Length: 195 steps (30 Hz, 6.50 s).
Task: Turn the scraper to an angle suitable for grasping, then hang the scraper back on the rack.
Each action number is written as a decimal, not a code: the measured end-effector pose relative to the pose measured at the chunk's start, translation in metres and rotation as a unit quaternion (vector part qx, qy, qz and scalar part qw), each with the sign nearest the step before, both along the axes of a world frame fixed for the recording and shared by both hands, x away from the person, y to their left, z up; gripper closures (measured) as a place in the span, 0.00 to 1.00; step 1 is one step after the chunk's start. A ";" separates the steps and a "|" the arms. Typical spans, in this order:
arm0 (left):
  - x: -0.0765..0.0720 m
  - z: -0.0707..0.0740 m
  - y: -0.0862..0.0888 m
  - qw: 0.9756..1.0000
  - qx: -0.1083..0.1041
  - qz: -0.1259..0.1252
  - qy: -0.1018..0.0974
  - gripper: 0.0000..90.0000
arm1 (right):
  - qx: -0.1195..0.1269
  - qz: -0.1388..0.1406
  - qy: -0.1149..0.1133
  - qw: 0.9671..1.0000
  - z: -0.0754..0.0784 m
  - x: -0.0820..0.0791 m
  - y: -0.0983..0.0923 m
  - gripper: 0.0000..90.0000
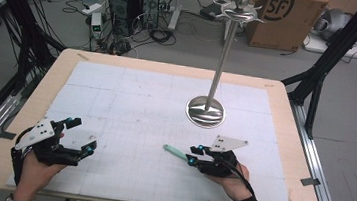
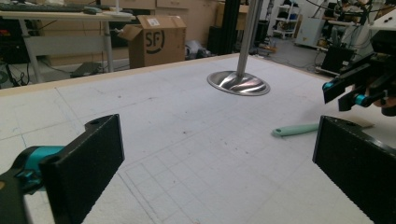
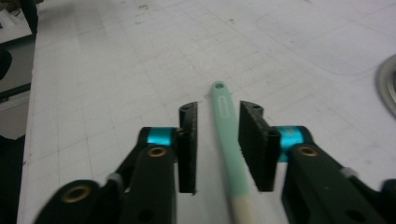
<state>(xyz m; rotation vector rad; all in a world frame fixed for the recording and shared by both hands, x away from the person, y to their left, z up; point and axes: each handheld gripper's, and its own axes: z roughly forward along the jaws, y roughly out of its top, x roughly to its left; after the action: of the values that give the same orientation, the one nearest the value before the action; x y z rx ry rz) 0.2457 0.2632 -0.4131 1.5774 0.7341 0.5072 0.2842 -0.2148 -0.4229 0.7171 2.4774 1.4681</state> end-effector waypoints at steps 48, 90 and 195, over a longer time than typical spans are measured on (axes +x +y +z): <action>0.000 -0.001 -0.004 1.000 0.005 -0.001 0.004 0.03 | -0.150 0.037 0.041 0.987 0.013 0.014 -0.014 0.12; -0.001 -0.001 -0.003 1.000 0.003 0.001 0.006 0.03 | -0.308 0.070 0.105 0.943 0.008 0.031 0.032 0.75; -0.002 -0.001 0.004 1.000 -0.002 0.014 0.002 0.03 | 0.108 -0.110 -0.092 0.984 0.119 0.054 -0.092 0.89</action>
<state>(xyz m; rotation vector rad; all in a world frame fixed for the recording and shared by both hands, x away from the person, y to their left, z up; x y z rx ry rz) 0.2435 0.2669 -0.4141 1.5671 0.7603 0.5244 0.3378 -0.3067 -0.3043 0.8216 2.0515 1.6504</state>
